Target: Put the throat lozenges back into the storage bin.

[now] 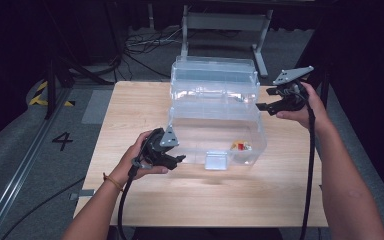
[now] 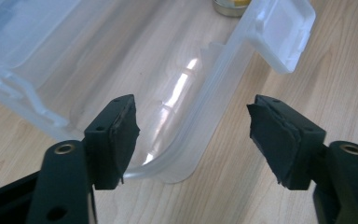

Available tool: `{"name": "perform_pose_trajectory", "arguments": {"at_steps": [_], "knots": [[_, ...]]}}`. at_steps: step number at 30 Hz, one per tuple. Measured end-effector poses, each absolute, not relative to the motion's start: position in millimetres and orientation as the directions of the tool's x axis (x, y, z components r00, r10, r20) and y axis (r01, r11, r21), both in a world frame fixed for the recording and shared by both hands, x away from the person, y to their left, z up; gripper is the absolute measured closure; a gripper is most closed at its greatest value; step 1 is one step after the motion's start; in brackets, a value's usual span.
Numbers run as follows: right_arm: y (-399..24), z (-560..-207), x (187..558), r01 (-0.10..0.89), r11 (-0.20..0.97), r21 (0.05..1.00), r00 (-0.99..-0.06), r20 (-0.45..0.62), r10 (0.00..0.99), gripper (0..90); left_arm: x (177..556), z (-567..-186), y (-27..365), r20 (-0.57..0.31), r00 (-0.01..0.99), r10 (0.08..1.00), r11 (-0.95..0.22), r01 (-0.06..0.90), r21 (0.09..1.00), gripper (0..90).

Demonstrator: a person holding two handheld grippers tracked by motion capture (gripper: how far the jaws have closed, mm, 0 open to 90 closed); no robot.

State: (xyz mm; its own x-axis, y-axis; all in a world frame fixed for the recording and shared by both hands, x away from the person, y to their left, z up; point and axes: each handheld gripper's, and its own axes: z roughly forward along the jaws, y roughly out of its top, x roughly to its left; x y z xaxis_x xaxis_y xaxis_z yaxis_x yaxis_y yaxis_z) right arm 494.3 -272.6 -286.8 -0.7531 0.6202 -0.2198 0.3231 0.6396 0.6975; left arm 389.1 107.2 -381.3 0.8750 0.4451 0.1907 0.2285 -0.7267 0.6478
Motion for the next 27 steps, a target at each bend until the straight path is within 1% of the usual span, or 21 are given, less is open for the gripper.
{"name": "perform_pose_trajectory", "arguments": {"at_steps": [1, 2, 4, 5, 7, 9, 11, 12, 13, 14, 15, 16, 17, 19, 20, 22, 25, 27], "knots": [[-269, -286, 498, 0.319, 0.645, 0.694, -0.755, -0.224, 0.616, 32.7, 389, -381, 107, 0.191, 0.875, 0.445, -0.727, 0.228, 0.648, 37.0], [-269, -286, 498, 0.319, 0.645, 0.694, -0.755, -0.224, 0.616, 32.7, 391, -381, 103, 0.194, 0.880, 0.434, -0.745, 0.229, 0.626, 37.0], [-259, -285, 507, 0.308, 0.652, 0.693, -0.761, -0.231, 0.606, 32.8, 395, -381, 98, 0.193, 0.901, 0.389, -0.777, 0.208, 0.594, 48.3], [-255, -284, 511, 0.304, 0.651, 0.695, -0.764, -0.231, 0.603, 32.9, 395, -381, 96, 0.201, 0.903, 0.380, -0.786, 0.201, 0.585, 53.1], [-248, -285, 518, 0.306, 0.655, 0.690, -0.768, -0.228, 0.599, 33.7, 399, -381, 91, 0.186, 0.908, 0.375, -0.795, 0.212, 0.568, 54.3], [-240, -285, 525, 0.292, 0.663, 0.689, -0.768, -0.244, 0.592, 34.6, 403, -381, 86, 0.189, 0.916, 0.354, -0.818, 0.205, 0.538, 57.9], [-232, -287, 533, 0.288, 0.662, 0.692, -0.774, -0.239, 0.587, 35.5, 406, -382, 82, 0.179, 0.926, 0.332, -0.834, 0.200, 0.514, 61.1], [-230, -288, 536, 0.296, 0.665, 0.686, -0.774, -0.236, 0.588, 35.4, 409, -383, 79, 0.176, 0.925, 0.336, -0.843, 0.211, 0.495, 61.2], [-226, -289, 541, 0.303, 0.666, 0.681, -0.776, -0.229, 0.588, 35.5, 411, -383, 77, 0.161, 0.930, 0.332, -0.847, 0.219, 0.484, 63.4], [-224, -290, 544, 0.304, 0.669, 0.678, -0.781, -0.224, 0.582, 35.5, 413, -385, 75, 0.161, 0.936, 0.313, -0.861, 0.208, 0.464, 66.0], [-220, -291, 548, 0.304, 0.682, 0.665, -0.781, -0.236, 0.578, 35.9, 414, -385, 72, 0.171, 0.934, 0.313, -0.872, 0.212, 0.442, 66.7], [-216, -292, 550, 0.302, 0.689, 0.658, -0.783, -0.241, 0.574, 36.3, 415, -386, 70, 0.169, 0.934, 0.315, -0.876, 0.217, 0.430, 66.8], [-214, -293, 554, 0.314, 0.692, 0.649, -0.789, -0.227, 0.571, 37.2, 416, -388, 69, 0.153, 0.937, 0.313, -0.878, 0.224, 0.424, 68.3], [-211, -296, 558, 0.318, 0.706, 0.633, -0.791, -0.234, 0.566, 38.4, 417, -389, 67, 0.153, 0.938, 0.311, -0.882, 0.225, 0.415, 71.4], [-209, -297, 561, 0.320, 0.711, 0.626, -0.792, -0.236, 0.564, 38.9, 418, -390, 66, 0.147, 0.940, 0.309, -0.885, 0.227, 0.406, 71.4], [-206, -300, 566, 0.323, 0.713, 0.622, -0.803, -0.220, 0.554, 42.8, 421, -392, 64, 0.142, 0.942, 0.305, -0.891, 0.229, 0.393, 74.0], [-202, -303, 570, 0.314, 0.746, 0.587, -0.814, -0.238, 0.530, 49.2, 425, -393, 63, 0.118, 0.948, 0.295, -0.892, 0.228, 0.390, 75.9], [-202, -302, 570, 0.304, 0.746, 0.592, -0.818, -0.240, 0.524, 57.1, 426, -392, 62, 0.120, 0.953, 0.280, -0.901, 0.218, 0.375, 76.3]]}}
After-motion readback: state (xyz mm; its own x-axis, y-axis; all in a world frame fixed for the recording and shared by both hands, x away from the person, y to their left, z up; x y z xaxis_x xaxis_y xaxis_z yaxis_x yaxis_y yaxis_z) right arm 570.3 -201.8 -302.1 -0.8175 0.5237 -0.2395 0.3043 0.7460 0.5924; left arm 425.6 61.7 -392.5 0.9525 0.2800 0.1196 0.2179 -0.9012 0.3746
